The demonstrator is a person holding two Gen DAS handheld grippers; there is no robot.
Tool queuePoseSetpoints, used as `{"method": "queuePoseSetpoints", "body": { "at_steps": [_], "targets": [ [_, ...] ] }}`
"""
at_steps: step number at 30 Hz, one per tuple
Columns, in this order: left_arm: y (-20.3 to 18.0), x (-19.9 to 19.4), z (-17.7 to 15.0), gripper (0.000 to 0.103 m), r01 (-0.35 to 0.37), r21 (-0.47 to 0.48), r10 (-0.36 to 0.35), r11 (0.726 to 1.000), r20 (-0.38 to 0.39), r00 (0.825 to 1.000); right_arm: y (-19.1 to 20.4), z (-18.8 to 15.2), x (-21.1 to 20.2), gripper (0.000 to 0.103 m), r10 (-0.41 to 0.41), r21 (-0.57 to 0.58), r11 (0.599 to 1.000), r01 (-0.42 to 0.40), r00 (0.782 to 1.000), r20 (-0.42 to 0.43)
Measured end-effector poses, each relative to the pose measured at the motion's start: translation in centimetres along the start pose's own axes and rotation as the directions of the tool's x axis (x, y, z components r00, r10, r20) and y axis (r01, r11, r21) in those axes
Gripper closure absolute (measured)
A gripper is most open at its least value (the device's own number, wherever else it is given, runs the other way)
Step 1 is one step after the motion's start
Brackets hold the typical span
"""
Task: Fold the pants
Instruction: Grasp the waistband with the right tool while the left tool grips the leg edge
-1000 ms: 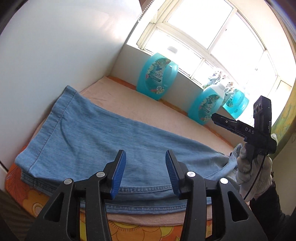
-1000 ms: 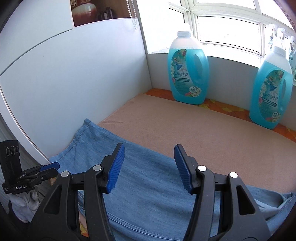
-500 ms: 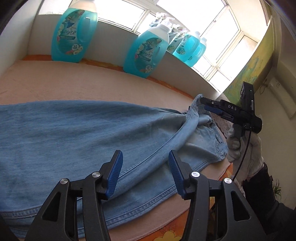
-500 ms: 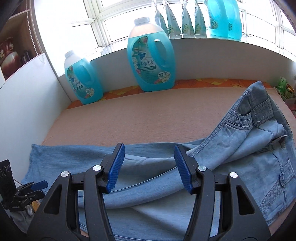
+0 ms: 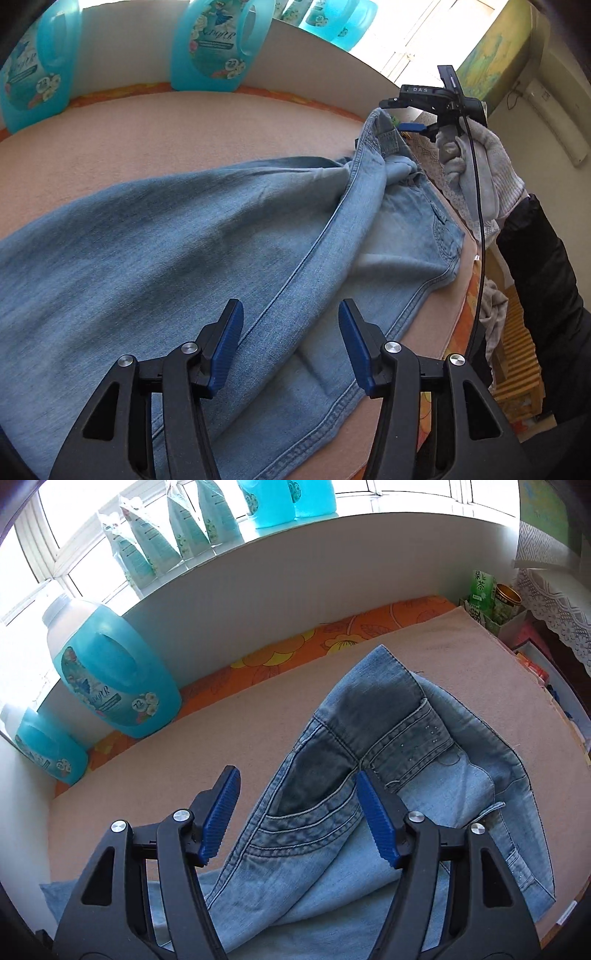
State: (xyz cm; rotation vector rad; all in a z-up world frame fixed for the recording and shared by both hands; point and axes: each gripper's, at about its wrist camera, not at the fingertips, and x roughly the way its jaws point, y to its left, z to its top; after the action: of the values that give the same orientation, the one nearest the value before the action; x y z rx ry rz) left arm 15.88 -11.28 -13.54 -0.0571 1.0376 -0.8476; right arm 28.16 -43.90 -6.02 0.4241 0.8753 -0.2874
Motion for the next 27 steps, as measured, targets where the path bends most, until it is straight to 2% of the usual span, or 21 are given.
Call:
{"method": "queuePoseSetpoints", "body": {
  "at_steps": [2, 5, 9, 13, 15, 18, 20, 22, 23, 24, 26, 27],
  "targets": [
    [0.1, 0.4, 0.1, 0.047, 0.003, 0.005, -0.003, 1.000, -0.018, 1.000, 0.4, 0.6, 1.1, 0.035, -0.015, -0.010, 1.000, 0.015, 0.999, -0.030],
    [0.3, 0.6, 0.1, 0.047, 0.007, 0.008, -0.007, 1.000, -0.030, 1.000, 1.8, 1.1, 2.6, 0.033, -0.099, -0.036, 0.995, 0.097, 0.994, -0.044],
    [0.4, 0.8, -0.1, 0.047, 0.019, 0.011, -0.019, 1.000, -0.045, 0.999, 3.0, 1.3, 5.1, 0.032, -0.183, -0.081, 0.981, 0.175, 0.978, -0.102],
    [0.1, 0.9, 0.0, 0.047, 0.023, 0.031, -0.021, 0.999, -0.056, 0.998, 3.2, 0.9, 6.4, 0.032, -0.272, -0.152, 0.955, 0.254, 0.956, -0.112],
    [-0.3, 1.4, 0.2, 0.047, 0.010, 0.050, -0.007, 0.999, -0.061, 0.998, 2.0, 0.9, 6.7, 0.032, -0.285, -0.135, 0.954, 0.268, 0.950, -0.126],
    [-0.8, 2.0, 0.4, 0.047, -0.004, 0.076, 0.009, 0.997, -0.069, 0.998, 0.4, 0.7, 6.8, 0.034, -0.246, -0.082, 0.968, 0.236, 0.958, -0.149],
    [-1.0, 2.0, 0.5, 0.047, -0.013, 0.090, 0.019, 0.996, -0.072, 0.997, -0.3, 0.4, 6.6, 0.056, -0.216, -0.062, 0.976, 0.208, 0.964, -0.156],
    [-1.2, 2.2, 0.6, 0.047, -0.022, 0.105, 0.030, 0.994, -0.077, 0.997, -0.4, 0.0, 5.9, 0.069, -0.204, -0.076, 0.978, 0.194, 0.967, -0.151],
    [-1.3, 2.2, 0.6, 0.047, -0.027, 0.115, 0.036, 0.993, -0.079, 0.996, -0.4, -0.2, 5.4, 0.082, -0.189, -0.079, 0.981, 0.178, 0.971, -0.146],
    [-1.4, 2.3, 0.5, 0.047, -0.033, 0.125, 0.043, 0.992, -0.081, 0.996, -0.6, -0.3, 4.9, 0.089, -0.166, -0.070, 0.985, 0.157, 0.975, -0.146],
    [-1.7, 2.3, 0.5, 0.047, -0.048, 0.146, 0.061, 0.988, -0.083, 0.995, -0.9, -0.6, 3.3, 0.095, -0.138, -0.045, 0.990, 0.133, 0.983, -0.124],
    [-1.8, 2.4, 0.5, 0.048, -0.056, 0.154, 0.070, 0.986, -0.081, 0.994, -1.1, -0.7, 2.5, 0.095, -0.129, -0.037, 0.991, 0.125, 0.985, -0.111]
  ]
}}
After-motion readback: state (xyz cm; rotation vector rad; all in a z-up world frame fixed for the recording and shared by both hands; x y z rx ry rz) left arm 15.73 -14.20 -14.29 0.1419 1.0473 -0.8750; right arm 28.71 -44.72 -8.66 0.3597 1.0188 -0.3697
